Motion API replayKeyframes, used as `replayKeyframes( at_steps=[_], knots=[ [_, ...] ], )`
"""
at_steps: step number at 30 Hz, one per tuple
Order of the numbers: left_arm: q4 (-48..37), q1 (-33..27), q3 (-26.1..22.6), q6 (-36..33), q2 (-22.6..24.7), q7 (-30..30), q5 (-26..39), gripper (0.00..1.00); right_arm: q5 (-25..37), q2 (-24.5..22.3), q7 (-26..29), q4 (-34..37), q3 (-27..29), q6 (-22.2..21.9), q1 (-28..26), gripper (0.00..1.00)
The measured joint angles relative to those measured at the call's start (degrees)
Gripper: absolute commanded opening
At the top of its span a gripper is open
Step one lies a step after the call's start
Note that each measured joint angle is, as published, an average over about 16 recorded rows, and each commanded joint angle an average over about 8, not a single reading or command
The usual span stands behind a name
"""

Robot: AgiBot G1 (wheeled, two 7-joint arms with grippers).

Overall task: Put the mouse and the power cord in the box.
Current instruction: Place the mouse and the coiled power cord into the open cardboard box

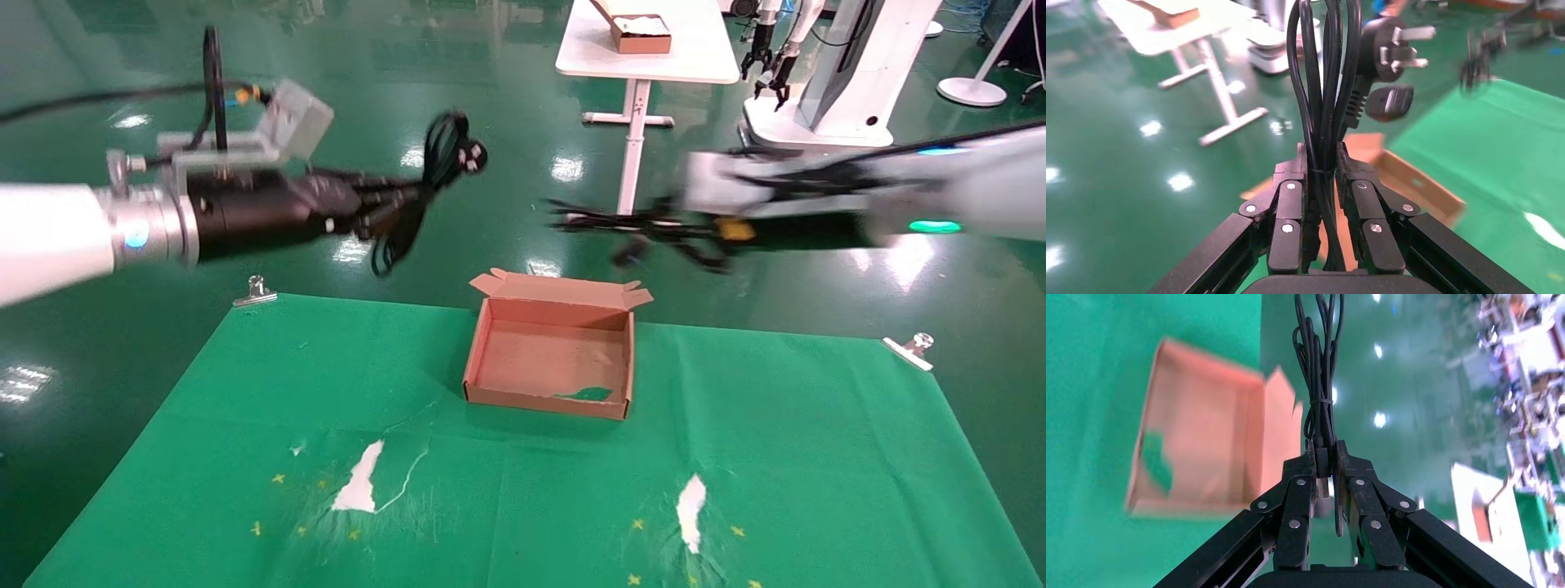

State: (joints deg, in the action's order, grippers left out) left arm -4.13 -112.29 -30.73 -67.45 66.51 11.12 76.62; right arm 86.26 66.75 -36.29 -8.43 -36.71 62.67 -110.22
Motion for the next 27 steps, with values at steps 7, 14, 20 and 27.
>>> replayKeyframes(
  at_steps=[7, 14, 20, 27],
  knots=[
    [1.10, -2.92, -1.44, 1.51, -0.57, -1.01, 1.91, 0.00, -1.08, 8.31, -0.31, 3.18, 0.68, -12.59, 4.99, 0.00],
    [2.10, -3.28, -3.52, -2.50, -2.67, 0.65, 4.92, 0.00, -2.42, 11.07, 0.82, 3.32, 0.93, -18.40, 11.06, 0.42],
    [2.98, -2.15, -5.12, -4.90, -2.62, 2.79, 7.27, 0.00, -3.94, 10.98, 2.30, 2.20, 1.04, -18.41, 13.79, 1.00],
    [4.10, 0.47, -6.64, -2.10, 1.46, 4.93, 9.48, 0.00, -6.45, 10.27, 3.14, 2.43, 2.04, -20.24, 13.86, 1.00]
  ],
)
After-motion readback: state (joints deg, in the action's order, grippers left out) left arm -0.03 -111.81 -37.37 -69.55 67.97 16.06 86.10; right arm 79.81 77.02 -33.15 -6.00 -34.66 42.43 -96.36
